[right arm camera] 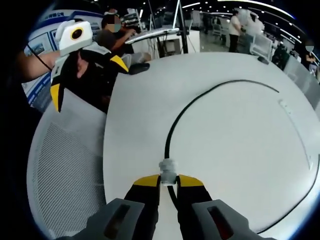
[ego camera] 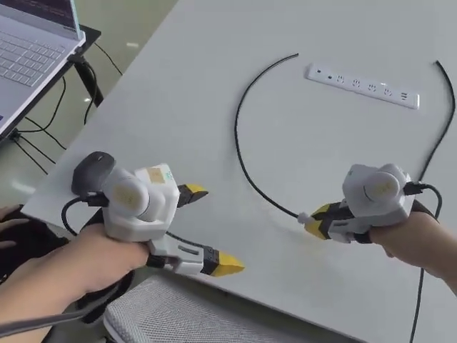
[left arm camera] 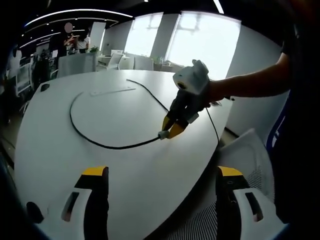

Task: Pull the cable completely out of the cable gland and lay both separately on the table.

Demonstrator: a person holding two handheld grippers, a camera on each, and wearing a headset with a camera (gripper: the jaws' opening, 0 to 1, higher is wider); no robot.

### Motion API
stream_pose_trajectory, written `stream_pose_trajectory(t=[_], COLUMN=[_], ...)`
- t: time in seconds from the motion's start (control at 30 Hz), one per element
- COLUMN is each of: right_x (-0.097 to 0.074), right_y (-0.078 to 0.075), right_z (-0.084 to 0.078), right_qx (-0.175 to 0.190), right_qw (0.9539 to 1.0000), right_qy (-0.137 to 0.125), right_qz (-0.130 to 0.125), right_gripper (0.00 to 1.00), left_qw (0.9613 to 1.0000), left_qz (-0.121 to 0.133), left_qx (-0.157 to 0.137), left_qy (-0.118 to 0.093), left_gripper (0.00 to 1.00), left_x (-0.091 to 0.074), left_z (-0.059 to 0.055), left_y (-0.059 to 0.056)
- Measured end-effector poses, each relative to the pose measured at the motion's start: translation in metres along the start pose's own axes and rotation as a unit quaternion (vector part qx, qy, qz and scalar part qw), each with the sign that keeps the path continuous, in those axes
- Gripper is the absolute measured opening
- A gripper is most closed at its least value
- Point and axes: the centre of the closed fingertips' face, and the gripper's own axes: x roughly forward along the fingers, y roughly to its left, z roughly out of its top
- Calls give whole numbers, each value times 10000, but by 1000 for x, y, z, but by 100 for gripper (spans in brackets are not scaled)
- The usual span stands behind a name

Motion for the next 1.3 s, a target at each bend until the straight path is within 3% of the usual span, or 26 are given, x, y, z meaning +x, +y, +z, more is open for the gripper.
stream_pose_trajectory(t=[0.37,0.53,0.83,1.1,1.3], right_x=[-24,-33,-47,-62,-72], right_y=[23,32,44,58,68], right_z=[12,8,13,21,29], right_qx=[-13,7,60,-199,-479], right_qw=[9997,9995,9989,9983,9970], right_qy=[-239,-232,-282,-228,-173], right_qz=[111,223,365,503,588], right_gripper=[7,7,7,6,6], left_qw=[9991,9981,9969,9953,9938], left_qz=[-277,-391,-469,-569,-743], left_qx=[320,456,623,789,832], left_qy=[104,125,69,20,-53], left_gripper=[88,87,86,84,79], left_x=[20,32,42,48,56], left_z=[15,25,38,50,59], left_y=[-21,-31,-38,-39,-49])
